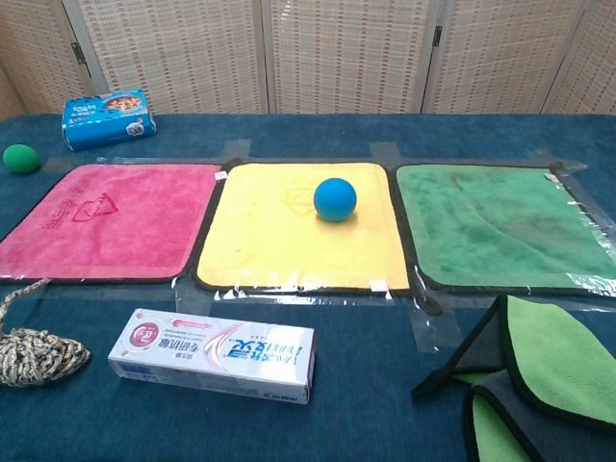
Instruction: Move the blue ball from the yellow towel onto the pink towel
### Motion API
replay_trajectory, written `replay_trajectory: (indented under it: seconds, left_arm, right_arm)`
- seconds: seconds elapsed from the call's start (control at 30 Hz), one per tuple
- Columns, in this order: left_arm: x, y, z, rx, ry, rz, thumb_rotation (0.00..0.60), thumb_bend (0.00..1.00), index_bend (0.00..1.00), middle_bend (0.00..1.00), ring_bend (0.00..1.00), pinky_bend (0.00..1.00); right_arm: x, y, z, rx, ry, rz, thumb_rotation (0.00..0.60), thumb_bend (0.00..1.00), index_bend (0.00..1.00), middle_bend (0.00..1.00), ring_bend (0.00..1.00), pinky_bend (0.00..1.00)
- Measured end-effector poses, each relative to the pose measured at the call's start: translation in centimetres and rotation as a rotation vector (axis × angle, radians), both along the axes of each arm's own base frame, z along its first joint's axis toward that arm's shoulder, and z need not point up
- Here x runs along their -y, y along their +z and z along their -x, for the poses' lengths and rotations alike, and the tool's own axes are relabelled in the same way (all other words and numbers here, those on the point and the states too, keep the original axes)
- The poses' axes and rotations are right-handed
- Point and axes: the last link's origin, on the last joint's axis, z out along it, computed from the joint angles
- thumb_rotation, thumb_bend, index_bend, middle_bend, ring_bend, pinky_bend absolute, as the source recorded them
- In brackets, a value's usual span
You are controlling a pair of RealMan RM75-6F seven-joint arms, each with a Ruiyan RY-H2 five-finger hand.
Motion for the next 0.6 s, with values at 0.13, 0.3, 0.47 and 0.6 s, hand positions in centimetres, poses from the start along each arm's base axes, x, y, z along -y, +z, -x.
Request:
replay_trajectory:
  seconds: [0.13, 0.3, 0.47, 0.6]
  left_arm:
    - [0.0, -0.2, -0.1, 0.007, -0.004, 0.005, 0.6, 0.59, 0.17, 0.09, 0.12, 0.05]
    - [0.0, -0.2, -0.2, 0.009, -0.01, 0.01, 0.6, 0.59, 0.17, 0.09, 0.12, 0.05]
    - [0.2, 0.1, -0.2, 0.009, -0.012, 0.001, 0.6, 0.59, 0.17, 0.09, 0.12, 0.04]
    - [0.5, 0.1, 0.0, 0.008, -0.004, 0.002, 0.6, 0.59, 0.17, 0.09, 0.12, 0.04]
  right_arm:
    - [1.4, -0.1, -0.7, -0.013, 0.016, -0.021, 0.6, 0.08, 0.0, 0.0, 0.02, 0.0]
    - [4.4, -0.9, -2.1, -0.017, 0.056, -0.069, 0.6, 0.08, 0.0, 0.0, 0.02, 0.0]
    - [9.0, -2.4, -4.2, -0.035, 0.121, -0.133, 0.6, 0.08, 0.0, 0.0, 0.02, 0.0]
    - [13.0, -4.1, -6.2, -0.093, 0.181, -0.16, 0.6, 0.08, 0.0, 0.0, 0.02, 0.0]
